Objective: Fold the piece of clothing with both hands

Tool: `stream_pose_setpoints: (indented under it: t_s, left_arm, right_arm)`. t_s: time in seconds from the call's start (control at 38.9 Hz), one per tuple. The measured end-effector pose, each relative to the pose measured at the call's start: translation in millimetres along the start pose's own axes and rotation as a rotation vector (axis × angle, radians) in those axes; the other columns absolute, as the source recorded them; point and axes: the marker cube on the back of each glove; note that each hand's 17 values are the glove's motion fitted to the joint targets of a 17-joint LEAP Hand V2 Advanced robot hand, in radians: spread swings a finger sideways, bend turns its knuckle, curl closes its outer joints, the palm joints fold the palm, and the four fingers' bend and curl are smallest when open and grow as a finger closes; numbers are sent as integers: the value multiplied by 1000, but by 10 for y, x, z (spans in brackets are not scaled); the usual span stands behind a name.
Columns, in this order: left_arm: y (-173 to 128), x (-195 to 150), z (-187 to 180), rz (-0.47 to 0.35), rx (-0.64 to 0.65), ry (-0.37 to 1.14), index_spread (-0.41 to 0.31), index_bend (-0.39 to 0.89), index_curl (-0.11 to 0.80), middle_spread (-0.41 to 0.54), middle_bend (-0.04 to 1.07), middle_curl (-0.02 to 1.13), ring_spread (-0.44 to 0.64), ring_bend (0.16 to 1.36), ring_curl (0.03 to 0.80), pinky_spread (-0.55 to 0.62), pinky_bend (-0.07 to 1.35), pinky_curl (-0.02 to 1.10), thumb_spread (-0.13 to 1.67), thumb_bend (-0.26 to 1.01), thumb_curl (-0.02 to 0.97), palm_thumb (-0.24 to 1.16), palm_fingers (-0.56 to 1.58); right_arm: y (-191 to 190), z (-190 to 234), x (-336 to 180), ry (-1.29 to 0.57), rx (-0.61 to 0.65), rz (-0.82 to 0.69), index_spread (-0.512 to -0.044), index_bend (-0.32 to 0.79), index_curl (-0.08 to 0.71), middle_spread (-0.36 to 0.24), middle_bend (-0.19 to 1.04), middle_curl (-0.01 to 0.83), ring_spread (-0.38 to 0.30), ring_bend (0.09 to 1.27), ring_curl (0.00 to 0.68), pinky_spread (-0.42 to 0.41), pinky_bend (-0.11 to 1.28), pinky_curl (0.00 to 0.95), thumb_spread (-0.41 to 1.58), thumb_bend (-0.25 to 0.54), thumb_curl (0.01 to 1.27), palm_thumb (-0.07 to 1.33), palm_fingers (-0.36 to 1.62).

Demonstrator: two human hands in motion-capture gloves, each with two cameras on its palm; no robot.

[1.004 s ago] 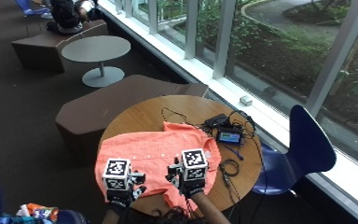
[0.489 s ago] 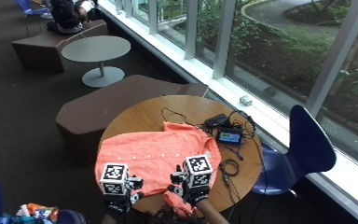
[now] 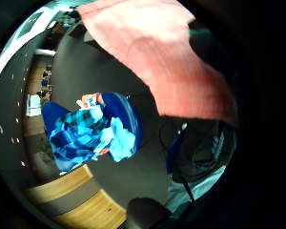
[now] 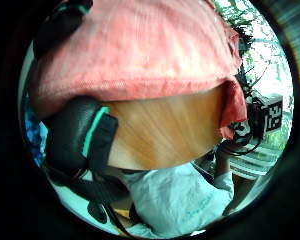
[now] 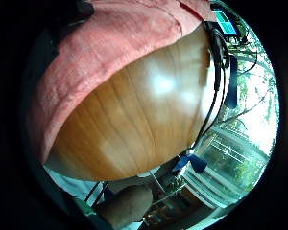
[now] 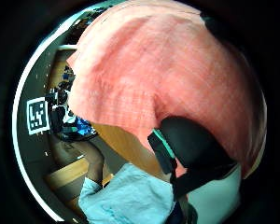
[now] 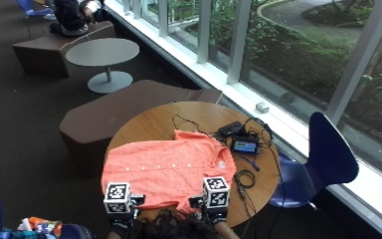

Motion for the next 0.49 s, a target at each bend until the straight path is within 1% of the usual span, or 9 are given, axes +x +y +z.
stream_pose_setpoints:
  t_s: [0.05,0.13,0.15,0.26,0.33,0.39,0.41,0.44,0.49]
  left_arm:
    - [-2,-12,-23,-21,121,8,-109,201,273,-5,174,341,129,543,282,236,480,271,1187,24,252,238,420]
    - [-34,-33,-17,-38,303,21,-161,278,312,-103,209,350,-1,516,271,113,496,275,1228,76,272,345,706]
    - [-47,-78,-35,-51,361,-4,-178,287,318,-127,218,351,-42,501,260,69,505,274,1235,89,277,377,797]
    - [-93,-406,-204,-119,566,-228,-227,291,346,-193,219,369,-156,478,271,-52,493,288,1246,131,299,488,966]
    - [5,-239,-184,-78,551,-53,-258,300,367,-235,221,387,-221,456,284,-119,469,301,1241,146,312,548,1060]
    - [98,-160,-237,-55,555,67,-275,263,369,-268,281,414,-271,476,303,-175,449,310,1226,155,323,594,1184]
    - [145,-159,-299,-50,573,107,-280,277,379,-270,253,408,-276,452,300,-178,451,317,1225,151,322,597,1137]
    - [193,-172,-375,-48,596,140,-289,231,371,-291,320,436,-307,499,322,-209,432,317,1218,152,326,613,1243]
    - [289,-221,-535,-46,637,191,-299,198,373,-312,342,444,-336,550,340,-239,410,323,1207,145,328,628,1282]
  right_arm:
    - [-29,-6,57,-16,60,13,-337,180,284,-22,171,271,68,294,216,169,477,322,1164,45,284,467,324]
    - [-88,-40,135,-10,204,27,-341,235,317,-48,178,279,4,316,236,110,452,325,1174,69,298,539,438]
    - [-111,-50,159,2,254,26,-344,298,334,-75,183,281,-37,324,236,76,428,314,1184,101,312,603,565]
    - [-220,-62,259,65,410,10,-336,341,347,-134,162,281,-147,362,248,-60,450,310,1187,161,347,748,895]
    - [-241,-121,309,81,479,-30,-324,329,366,-166,166,292,-203,375,272,-141,465,325,1179,180,361,817,1022]
    - [-156,-229,307,59,504,-66,-316,290,373,-183,204,312,-233,396,295,-186,478,339,1181,189,364,851,1142]
    - [-69,-304,300,43,501,-81,-313,296,387,-187,182,310,-241,383,298,-194,475,343,1176,187,366,861,1102]
    - [38,-386,293,25,488,-94,-310,249,382,-196,248,336,-253,421,318,-210,469,349,1182,193,365,877,1210]
    - [249,-550,287,-11,439,-122,-302,193,387,-221,292,357,-274,491,345,-239,467,357,1187,198,365,901,1302]
